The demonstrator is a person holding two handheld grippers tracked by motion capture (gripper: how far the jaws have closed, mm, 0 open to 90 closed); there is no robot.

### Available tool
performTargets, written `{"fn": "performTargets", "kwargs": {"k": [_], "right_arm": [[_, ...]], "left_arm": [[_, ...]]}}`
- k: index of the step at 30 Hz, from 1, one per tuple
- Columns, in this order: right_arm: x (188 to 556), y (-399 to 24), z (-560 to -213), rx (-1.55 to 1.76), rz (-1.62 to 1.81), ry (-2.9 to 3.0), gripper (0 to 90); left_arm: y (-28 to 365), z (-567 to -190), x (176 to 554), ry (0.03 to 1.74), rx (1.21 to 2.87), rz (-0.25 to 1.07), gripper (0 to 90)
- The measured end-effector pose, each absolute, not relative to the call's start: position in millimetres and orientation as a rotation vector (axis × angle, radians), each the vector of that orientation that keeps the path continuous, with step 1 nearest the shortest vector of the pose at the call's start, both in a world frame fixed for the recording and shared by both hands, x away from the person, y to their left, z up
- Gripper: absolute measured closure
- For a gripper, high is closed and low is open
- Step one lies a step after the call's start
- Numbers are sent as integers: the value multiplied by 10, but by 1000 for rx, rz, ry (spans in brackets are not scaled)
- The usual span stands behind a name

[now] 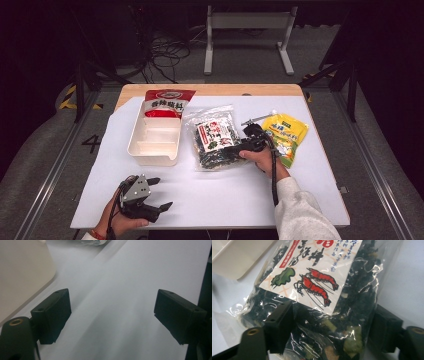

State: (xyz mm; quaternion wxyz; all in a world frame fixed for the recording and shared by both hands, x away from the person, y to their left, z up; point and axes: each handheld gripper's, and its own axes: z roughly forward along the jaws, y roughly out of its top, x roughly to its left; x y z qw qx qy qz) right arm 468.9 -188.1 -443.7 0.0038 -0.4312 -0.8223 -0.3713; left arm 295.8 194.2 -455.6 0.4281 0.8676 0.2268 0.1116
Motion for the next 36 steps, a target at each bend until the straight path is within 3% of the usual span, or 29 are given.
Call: {"fn": "performTargets", "kwargs": {"k": [4, 8, 20, 36], "right_arm": [[4665, -1973, -4424, -1354, -1179, -2547, 486], [4565, -1982, -4379, -1333, -1199, -2615, 602], [4296, -2096, -4424, -1228, -1386, -2681, 713], [4071, -2143, -4440, -1062, -1551, -2763, 747]], "left_arm": [[1955, -4539, 2988, 592, 2120, 228, 151], [1914, -4519, 3028, 607, 2106, 228, 154], [1595, -4485, 3243, 623, 2122, 182, 151], [1344, -4608, 3513, 692, 2129, 97, 131]]}}
